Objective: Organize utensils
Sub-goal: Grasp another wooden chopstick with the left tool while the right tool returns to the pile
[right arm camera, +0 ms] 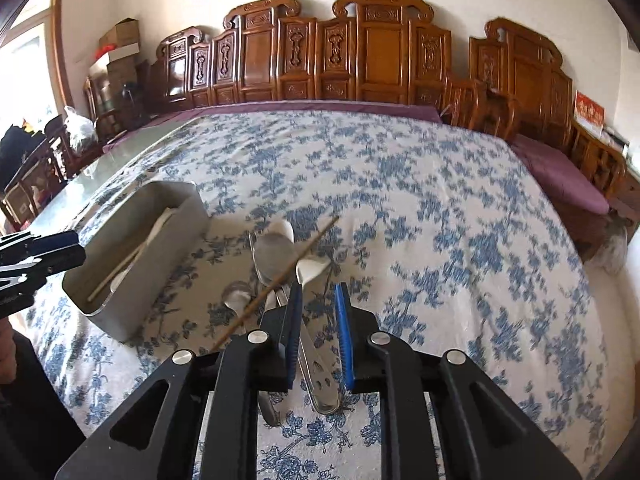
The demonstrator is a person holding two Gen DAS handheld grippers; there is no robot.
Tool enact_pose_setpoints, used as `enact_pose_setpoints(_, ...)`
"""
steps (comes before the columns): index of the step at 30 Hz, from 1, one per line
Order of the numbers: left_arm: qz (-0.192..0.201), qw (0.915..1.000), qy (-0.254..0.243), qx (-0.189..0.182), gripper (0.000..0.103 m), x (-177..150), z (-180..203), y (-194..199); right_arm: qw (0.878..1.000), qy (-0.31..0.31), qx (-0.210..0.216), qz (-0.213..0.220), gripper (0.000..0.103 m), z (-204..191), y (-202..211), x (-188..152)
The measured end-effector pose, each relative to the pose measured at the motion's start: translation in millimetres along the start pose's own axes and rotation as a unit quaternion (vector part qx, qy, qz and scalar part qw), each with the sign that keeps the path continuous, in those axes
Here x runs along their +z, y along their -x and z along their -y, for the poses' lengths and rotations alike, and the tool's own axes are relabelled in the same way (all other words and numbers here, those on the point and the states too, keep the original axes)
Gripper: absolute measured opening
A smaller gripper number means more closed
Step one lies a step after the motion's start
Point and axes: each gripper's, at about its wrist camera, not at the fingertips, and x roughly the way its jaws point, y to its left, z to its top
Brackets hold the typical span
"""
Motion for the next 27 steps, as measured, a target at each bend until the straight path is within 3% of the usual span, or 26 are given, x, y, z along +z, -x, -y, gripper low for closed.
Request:
enact_pose_setpoints(4,-0.005,0.9999,-0.006,-0.006,0.035,-3.0,8.7,-4.2,1.000,0.008,0.009,-0.022,0.019,-3.8,-21.5,-11.6)
enact_pose_setpoints(7,-0.008,0.9998,-0.013,-0.013,0.044,-4.5,18.7,-6.4,0.999,0.007,0.013,-0.034,0.019,-3.8,-32.5,-15.6)
enact_pose_setpoints(19,-0.045,0.9965,-0.054,-0.044,0.044,3.8,65.4,-43.2,0.999,-0.028,0.026,-0.029,0.019,15.2,-32.4,-15.3)
enact_pose_setpoints(27,-0.076,0.9922,-0.057,-0.080,0.034,11.4,90.6,-80.6,0.998,-0.046,0.024,-0.026,0.019,28.5,-28.7,-16.0)
